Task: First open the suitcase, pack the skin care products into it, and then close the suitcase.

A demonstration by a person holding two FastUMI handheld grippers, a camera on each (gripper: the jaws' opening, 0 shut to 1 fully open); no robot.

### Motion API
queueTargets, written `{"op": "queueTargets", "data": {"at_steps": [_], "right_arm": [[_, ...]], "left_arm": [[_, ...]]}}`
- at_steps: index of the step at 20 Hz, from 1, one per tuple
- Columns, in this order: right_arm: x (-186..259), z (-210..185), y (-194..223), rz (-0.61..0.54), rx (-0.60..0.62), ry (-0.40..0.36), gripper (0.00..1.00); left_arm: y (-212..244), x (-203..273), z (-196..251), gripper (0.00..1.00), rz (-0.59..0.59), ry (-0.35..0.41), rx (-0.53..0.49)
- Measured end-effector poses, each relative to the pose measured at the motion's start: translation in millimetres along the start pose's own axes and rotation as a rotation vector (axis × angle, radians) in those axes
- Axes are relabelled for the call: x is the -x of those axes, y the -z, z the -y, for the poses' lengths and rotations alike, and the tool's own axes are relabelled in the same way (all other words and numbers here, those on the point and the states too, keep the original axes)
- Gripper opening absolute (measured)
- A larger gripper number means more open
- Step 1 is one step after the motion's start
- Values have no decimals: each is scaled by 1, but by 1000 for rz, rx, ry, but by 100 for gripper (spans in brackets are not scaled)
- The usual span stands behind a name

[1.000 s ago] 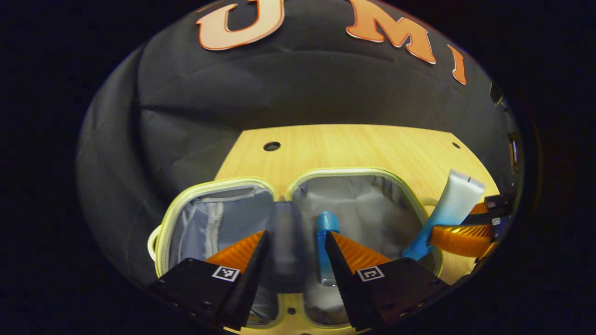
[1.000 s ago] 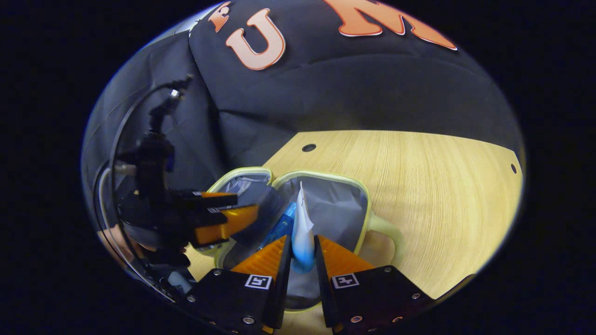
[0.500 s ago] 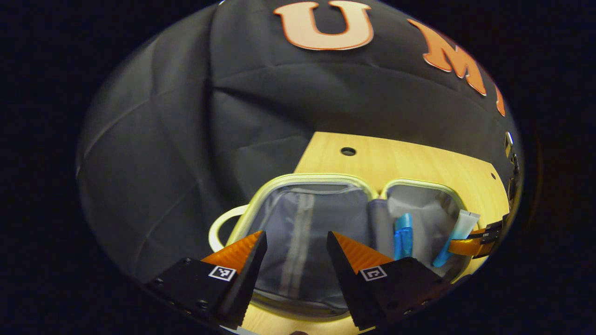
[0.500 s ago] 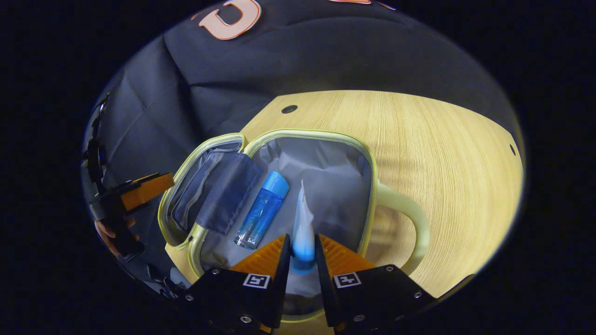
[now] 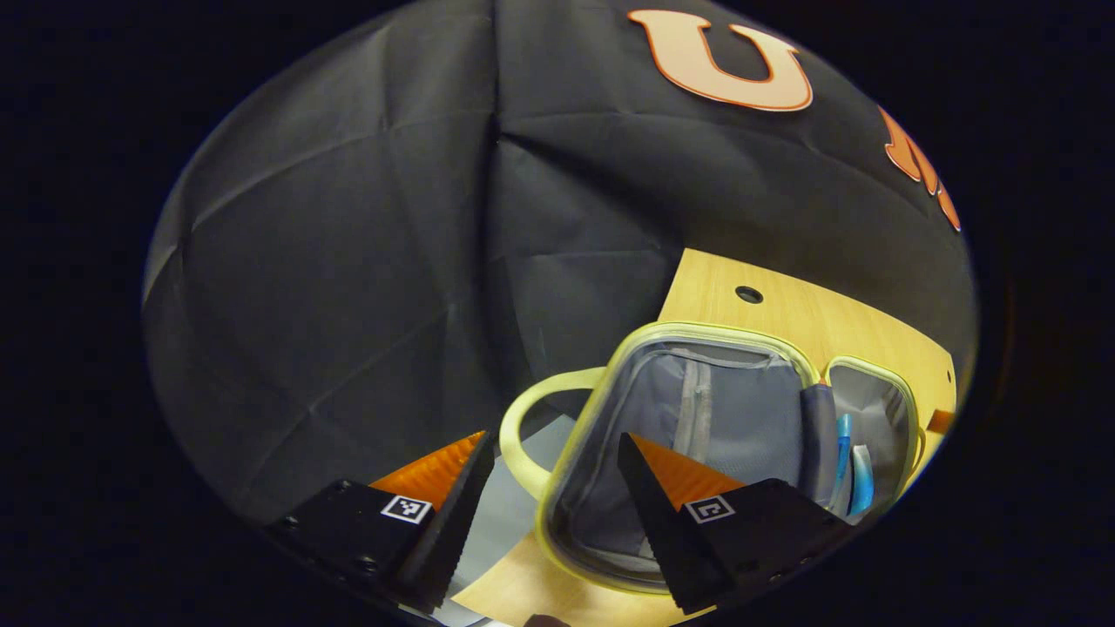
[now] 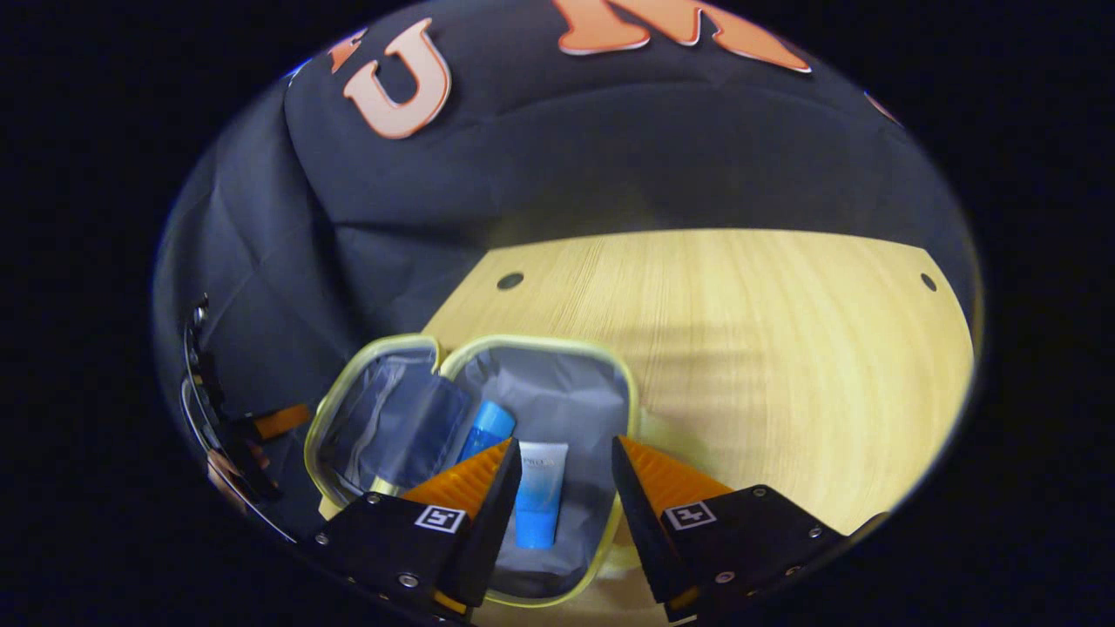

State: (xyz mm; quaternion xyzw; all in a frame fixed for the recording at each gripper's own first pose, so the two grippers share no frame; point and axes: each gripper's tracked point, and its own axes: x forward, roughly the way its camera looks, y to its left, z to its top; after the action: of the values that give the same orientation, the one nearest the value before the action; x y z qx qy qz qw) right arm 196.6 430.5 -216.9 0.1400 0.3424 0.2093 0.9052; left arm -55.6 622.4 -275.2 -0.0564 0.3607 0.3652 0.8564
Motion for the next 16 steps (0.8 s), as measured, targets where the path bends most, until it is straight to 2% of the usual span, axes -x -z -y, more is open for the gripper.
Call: {"op": "queueTargets", "data": {"at_steps": [3,7,10,16], "right_arm": [[20,18,-29,77,-3,48,78],[49,50,-60,125,35,143,83],[58,53,-74,143,26,168,83],[69,55,-94,154,70,202,84]], "left_arm": [[1,-16,-21,90,-16,8,59],[9,-35,-34,91,-51,52,212],[7,-51,-31,94,-62,133,344],[4,-70,-23,91,-111,314,597]]}}
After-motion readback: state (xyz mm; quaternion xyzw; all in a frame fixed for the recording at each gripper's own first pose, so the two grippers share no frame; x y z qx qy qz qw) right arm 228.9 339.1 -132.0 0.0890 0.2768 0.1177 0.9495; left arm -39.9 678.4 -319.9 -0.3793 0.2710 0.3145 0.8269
